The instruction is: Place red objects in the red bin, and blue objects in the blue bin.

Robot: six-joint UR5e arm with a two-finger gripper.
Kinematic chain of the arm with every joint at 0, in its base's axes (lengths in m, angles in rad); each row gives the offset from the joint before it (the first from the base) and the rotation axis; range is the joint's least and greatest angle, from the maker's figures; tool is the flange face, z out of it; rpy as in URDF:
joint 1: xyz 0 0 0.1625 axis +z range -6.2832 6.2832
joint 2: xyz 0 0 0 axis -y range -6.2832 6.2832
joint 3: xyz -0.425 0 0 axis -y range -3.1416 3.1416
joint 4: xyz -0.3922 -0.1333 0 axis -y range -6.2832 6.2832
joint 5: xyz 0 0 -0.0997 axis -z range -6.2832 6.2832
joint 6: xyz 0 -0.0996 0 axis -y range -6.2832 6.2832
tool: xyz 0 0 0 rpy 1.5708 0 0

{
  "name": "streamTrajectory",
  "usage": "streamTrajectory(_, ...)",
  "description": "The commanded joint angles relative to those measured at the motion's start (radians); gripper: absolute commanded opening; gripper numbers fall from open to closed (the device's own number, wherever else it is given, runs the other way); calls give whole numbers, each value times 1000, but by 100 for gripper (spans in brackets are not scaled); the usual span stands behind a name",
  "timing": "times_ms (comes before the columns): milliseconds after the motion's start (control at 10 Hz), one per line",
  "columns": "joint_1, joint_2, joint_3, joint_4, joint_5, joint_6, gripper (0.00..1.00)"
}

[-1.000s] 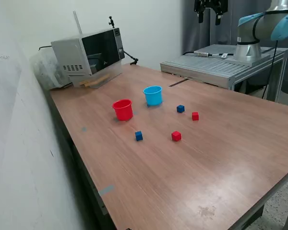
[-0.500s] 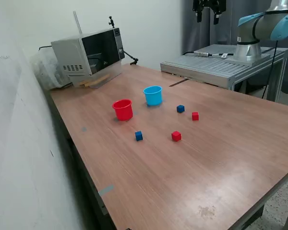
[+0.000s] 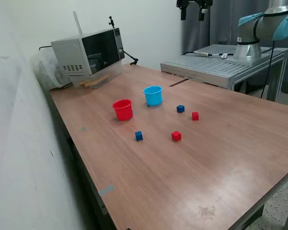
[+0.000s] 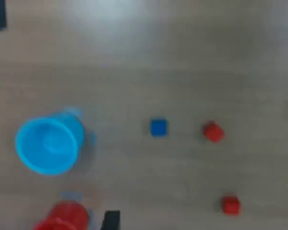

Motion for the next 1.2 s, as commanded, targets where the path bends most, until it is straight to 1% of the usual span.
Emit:
streamTrajectory(0, 146, 329, -380, -32, 23, 3, 100)
streamTrajectory(100, 188, 395, -447, -30, 22, 5, 100)
streamTrajectory(300, 234, 492, -532, -29, 26, 11, 100)
streamTrajectory(400, 245, 542, -555, -27, 29, 13, 100)
streamTrajectory(500, 254, 592, -569, -27, 30, 34, 100)
streamTrajectory(600, 255, 653, -580, -29, 30, 54, 100)
streamTrajectory(700, 255, 714, -590, -35, 30, 56, 100)
streamTrajectory(800, 252, 777, -593, -85, 26, 95, 100)
streamTrajectory(900, 246, 805, -601, -104, 28, 133, 100)
streamTrajectory(1100, 216, 839, -598, -118, 31, 239, 100)
